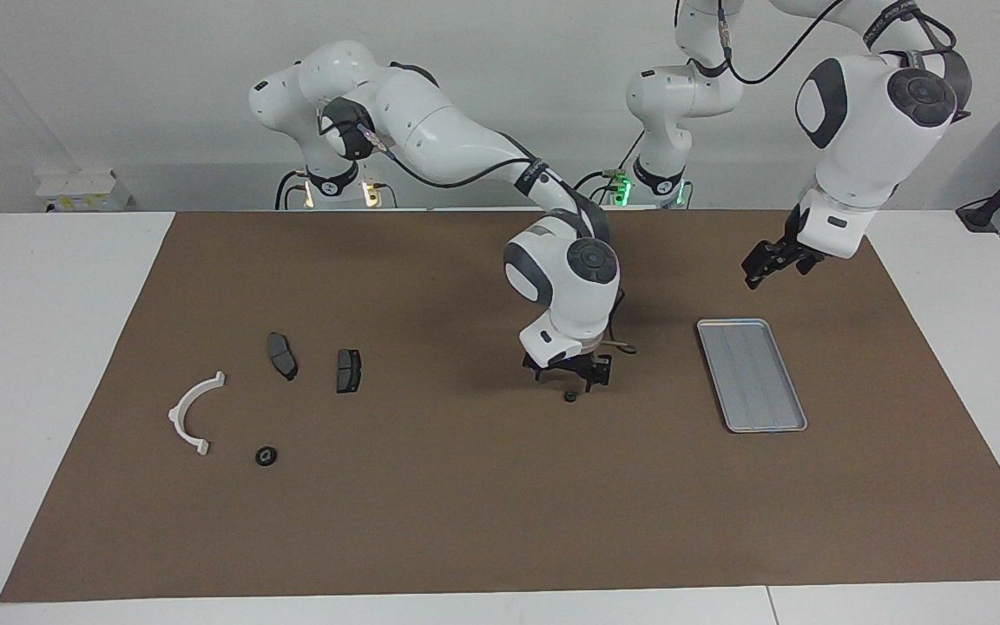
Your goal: Place bearing gear from tray to pile
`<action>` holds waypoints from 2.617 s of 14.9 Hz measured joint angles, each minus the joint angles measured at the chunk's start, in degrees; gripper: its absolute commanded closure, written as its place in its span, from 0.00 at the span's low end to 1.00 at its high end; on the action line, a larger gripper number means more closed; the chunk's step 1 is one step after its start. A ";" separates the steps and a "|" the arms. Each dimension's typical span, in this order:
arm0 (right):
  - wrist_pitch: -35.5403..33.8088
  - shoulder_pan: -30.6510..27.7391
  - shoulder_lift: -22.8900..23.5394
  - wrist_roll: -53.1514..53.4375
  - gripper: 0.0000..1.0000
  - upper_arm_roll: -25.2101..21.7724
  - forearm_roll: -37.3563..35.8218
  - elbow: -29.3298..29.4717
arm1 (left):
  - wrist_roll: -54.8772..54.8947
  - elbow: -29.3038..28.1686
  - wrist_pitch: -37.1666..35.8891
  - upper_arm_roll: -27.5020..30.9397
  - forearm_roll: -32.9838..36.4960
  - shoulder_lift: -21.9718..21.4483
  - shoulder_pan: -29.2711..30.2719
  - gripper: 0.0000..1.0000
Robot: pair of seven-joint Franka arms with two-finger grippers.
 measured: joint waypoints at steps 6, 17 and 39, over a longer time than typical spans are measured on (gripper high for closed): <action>0.00 -0.04 0.00 0.00 0.26 -0.61 -1.23 0.19 | 0.00 0.00 0.00 0.00 0.00 0.00 0.02 0.00; 2.52 -0.38 0.06 0.00 0.35 -0.78 -1.93 0.21 | 0.00 0.00 0.00 -0.02 0.00 0.00 0.02 0.00; -11.67 -11.78 -5.75 -23.47 1.00 -1.98 -2.53 2.70 | 0.00 0.66 -0.18 -0.02 0.00 -0.26 0.13 0.00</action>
